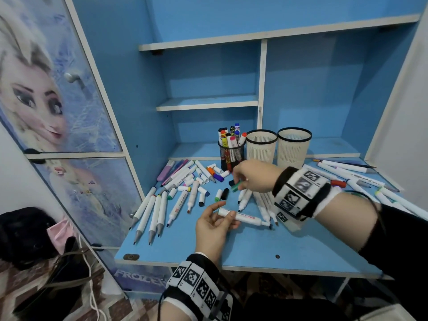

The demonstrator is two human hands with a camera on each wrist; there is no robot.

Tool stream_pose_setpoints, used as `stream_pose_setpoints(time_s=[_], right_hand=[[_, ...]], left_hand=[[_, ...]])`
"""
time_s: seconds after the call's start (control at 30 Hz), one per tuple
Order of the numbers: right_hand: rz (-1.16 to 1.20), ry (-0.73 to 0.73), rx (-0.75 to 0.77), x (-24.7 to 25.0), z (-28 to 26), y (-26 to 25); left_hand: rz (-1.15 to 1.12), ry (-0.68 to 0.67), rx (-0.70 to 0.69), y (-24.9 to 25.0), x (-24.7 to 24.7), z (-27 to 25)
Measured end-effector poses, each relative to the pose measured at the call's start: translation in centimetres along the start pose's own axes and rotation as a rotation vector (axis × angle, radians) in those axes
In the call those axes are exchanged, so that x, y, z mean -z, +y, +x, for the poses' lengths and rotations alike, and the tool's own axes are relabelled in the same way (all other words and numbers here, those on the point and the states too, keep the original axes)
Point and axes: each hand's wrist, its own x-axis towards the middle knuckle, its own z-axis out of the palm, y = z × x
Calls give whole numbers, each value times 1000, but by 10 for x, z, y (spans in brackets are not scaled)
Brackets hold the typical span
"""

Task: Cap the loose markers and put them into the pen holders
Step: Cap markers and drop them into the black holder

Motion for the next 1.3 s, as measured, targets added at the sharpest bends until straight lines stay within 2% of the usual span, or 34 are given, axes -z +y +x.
stream_pose_setpoints(time_s=[0.1,0.33,0.5,0.6,0.7,0.83,1.3], right_hand=[[152,133,-149,8,-40,7],[559,295,-336,-17,-106,23],[1144,527,-400,-65,-122,23],[1431,636,-479,-92,-122,14],[1666,736,-493,-108,-119,6],[1746,829,-478,-114,-118,4],[1659,891,-392,-126,-119,6]], left_hand=[[-36,-8,-1,1,1,-1],[-97,1,-11,2,2,-1],[-106,-2,-21,1,2,-2],[-103,2,-32,1,3,-3],[-106,-6,-29,1,4,-3],[-91,-26,-23,1,3,-4],[-54,-41,-20,-1,4,-6]])
